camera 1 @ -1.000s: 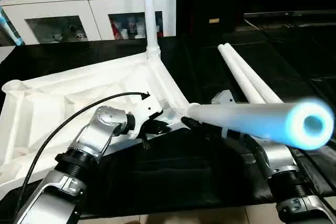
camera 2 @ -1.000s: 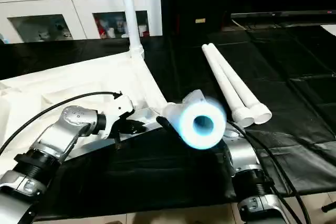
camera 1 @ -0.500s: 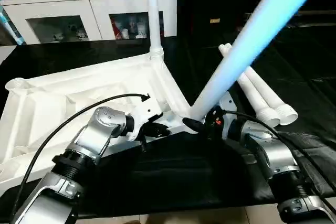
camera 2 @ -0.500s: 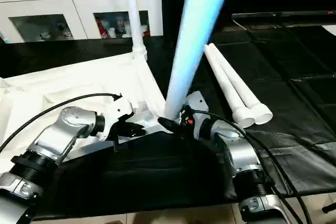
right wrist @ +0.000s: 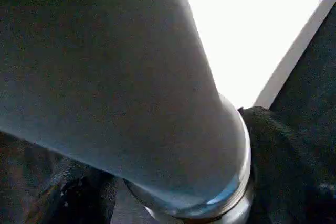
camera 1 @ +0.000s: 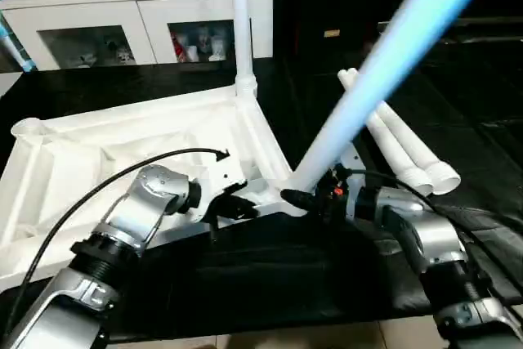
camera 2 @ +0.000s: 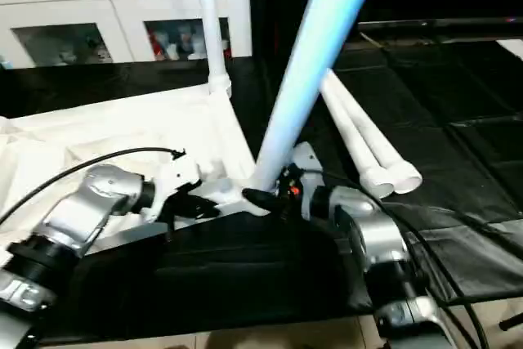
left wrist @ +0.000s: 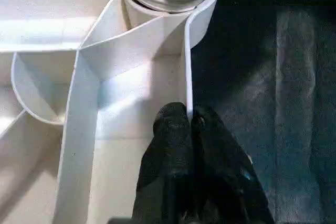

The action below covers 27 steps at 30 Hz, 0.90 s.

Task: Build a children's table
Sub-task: Insert table leg to table base

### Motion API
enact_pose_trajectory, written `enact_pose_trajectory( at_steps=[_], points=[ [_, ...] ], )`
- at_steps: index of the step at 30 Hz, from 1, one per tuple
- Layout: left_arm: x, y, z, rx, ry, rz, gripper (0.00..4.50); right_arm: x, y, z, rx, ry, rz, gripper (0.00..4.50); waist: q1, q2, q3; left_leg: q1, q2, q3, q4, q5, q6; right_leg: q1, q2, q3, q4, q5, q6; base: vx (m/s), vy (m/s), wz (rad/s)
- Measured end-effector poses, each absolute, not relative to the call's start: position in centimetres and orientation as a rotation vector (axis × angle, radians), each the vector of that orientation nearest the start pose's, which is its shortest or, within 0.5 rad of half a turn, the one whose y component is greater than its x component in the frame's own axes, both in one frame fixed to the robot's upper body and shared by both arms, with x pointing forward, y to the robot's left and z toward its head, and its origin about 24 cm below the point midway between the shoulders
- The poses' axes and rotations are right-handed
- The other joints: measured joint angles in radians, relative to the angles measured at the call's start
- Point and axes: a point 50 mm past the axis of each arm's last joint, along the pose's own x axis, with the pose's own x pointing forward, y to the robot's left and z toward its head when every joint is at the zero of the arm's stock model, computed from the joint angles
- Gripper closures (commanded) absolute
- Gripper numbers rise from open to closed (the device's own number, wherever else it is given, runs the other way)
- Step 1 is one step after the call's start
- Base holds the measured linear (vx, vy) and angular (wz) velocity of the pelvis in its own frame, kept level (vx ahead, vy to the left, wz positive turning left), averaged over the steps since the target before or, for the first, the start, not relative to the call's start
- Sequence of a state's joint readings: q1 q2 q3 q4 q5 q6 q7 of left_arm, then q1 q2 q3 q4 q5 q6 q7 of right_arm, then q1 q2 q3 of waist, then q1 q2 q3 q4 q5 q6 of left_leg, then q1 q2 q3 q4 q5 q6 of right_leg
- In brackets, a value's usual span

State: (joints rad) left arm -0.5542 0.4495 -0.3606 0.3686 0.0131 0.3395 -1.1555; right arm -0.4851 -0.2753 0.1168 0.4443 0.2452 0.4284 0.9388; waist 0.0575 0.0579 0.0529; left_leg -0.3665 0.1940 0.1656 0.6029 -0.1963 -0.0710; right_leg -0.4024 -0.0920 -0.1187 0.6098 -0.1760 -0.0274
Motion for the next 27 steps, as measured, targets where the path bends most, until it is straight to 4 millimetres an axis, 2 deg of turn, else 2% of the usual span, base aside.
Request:
enact_pose_trajectory(
  at_steps=[8,12,23,27],
  points=[
    [30.4,14.4,6.3,0.483,0.598,-1.314,4.5,31.1,-12.9,4.8,0.176,0.54,1.076,1.41,0.001,-0.005,-0.003,0.0,0.0,0.0,0.0,0.0,0.0,0.0,0.0,0.0,0.0,0.0,0.0,0.0,0.0,0.0],
    [30.2,14.3,6.3,0.489,0.613,-1.337,4.5,31.0,-13.0,5.0,0.136,0.569,1.12,1.41,0.003,-0.009,-0.005,0.001,0.0,0.0,0.0,0.0,0.0,0.001,0.0,0.0,0.0,0.0,0.0,0.0,0.0,0.0],
    [29.8,14.4,6.2,0.478,0.64,-1.376,4.5,30.4,-12.7,5.2,-0.024,0.568,1.218,1.41,0.006,-0.011,-0.006,0.004,0.0,0.0,0.0,0.0,0.0,0.004,0.0,0.0,0.0,-0.001,0.001,0.0,0.0,0.0],
    [29.6,14.5,6.2,0.485,0.657,-1.392,4.5,30.1,-12.4,5.0,-0.046,0.579,1.254,1.41,0.005,-0.013,-0.008,0.009,0.0,0.0,0.0,0.0,-0.001,0.008,0.0,0.001,-0.001,-0.001,0.002,0.0,0.0,0.0]
  ],
)
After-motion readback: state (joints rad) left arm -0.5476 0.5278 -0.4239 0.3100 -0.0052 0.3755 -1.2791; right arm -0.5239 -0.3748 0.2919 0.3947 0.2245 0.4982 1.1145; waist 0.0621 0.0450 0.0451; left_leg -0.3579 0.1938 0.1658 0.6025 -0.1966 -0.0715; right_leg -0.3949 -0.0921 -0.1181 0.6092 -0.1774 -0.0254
